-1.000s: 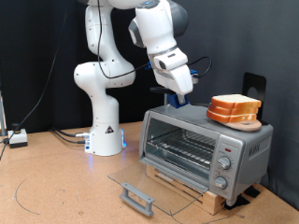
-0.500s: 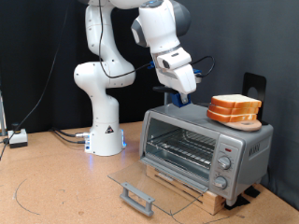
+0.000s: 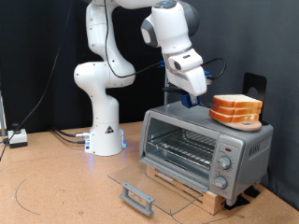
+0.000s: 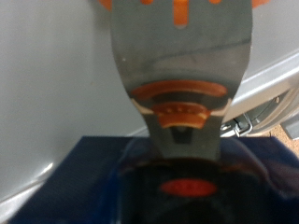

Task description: Make a piece of toast with the oven

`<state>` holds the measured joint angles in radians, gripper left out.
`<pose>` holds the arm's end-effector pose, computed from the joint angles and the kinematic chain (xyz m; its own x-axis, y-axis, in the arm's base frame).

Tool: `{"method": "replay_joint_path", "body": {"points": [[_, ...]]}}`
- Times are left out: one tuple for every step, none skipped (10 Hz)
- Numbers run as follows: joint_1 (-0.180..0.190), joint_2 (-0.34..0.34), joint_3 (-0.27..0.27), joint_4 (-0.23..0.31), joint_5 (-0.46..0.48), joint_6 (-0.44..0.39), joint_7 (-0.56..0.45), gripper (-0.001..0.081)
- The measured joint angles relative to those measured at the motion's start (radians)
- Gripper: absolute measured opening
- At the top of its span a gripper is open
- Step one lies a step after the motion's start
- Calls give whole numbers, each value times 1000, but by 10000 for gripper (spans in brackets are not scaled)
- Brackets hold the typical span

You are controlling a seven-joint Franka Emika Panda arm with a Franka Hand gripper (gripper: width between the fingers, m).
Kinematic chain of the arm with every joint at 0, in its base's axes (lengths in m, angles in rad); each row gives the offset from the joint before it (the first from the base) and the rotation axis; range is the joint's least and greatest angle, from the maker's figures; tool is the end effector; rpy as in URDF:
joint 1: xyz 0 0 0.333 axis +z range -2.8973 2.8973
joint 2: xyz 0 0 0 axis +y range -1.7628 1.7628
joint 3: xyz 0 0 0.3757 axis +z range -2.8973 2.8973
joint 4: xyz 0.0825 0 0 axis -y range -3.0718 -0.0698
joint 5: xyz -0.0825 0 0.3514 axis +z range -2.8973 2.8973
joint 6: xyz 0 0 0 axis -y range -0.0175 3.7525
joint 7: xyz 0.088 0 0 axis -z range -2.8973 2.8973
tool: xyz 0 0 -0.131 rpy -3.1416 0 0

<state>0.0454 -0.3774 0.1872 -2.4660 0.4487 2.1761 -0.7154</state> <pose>0.3702 0.1193 0.4882 0.7603 0.6025 0.2426 0.6471 -0.7346 -0.2038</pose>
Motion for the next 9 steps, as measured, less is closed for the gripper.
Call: {"method": "replay_joint_path", "body": {"points": [[1, 9, 11, 7, 3, 9, 5, 396], [3, 15, 21, 11, 7, 19, 6, 396], [4, 18, 31, 13, 10, 25, 6, 396], [5, 19, 40, 13, 14, 27, 7, 396], [8, 19, 48, 13, 20, 28, 7, 396], [11, 20, 55, 13, 29, 28, 7, 396], [13, 22, 62, 13, 38, 28, 7, 396], [15, 24, 64, 13, 51, 28, 6, 396], [15, 24, 63, 12, 73, 28, -1, 396]]}}
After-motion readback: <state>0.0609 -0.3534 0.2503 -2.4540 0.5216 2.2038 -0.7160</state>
